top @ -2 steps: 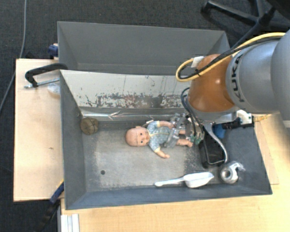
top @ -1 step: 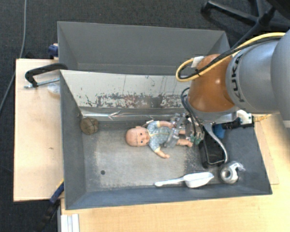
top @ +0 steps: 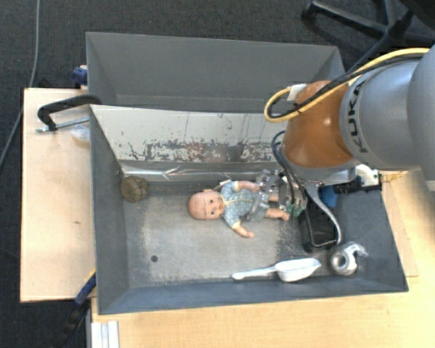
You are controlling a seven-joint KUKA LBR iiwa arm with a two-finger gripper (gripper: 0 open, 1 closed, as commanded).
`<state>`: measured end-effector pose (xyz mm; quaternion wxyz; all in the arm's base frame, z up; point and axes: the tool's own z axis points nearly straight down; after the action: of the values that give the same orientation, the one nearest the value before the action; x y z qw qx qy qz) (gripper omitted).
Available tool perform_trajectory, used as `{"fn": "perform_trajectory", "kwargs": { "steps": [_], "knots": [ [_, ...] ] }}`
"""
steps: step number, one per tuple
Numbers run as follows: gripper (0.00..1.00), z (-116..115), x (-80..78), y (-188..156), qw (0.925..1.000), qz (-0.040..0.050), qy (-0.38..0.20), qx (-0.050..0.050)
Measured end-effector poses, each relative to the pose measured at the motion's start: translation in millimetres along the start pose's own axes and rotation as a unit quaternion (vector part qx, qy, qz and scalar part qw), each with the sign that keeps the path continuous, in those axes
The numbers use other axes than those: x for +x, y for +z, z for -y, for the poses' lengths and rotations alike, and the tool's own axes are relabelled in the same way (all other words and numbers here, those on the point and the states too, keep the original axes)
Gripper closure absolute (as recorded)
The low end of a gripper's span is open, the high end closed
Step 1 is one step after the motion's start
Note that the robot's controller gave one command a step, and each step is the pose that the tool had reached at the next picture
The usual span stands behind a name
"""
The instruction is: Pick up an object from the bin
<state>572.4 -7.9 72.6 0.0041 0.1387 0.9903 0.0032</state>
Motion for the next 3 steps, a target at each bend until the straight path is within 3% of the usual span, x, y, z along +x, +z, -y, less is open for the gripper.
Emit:
{"fn": "perform_trajectory", "kwargs": {
  "steps": [3],
  "knots": [
    [1.0,-0.8,-1.8,-35.4,1.0,0.0036,0.0,-0.001]
  ]
}}
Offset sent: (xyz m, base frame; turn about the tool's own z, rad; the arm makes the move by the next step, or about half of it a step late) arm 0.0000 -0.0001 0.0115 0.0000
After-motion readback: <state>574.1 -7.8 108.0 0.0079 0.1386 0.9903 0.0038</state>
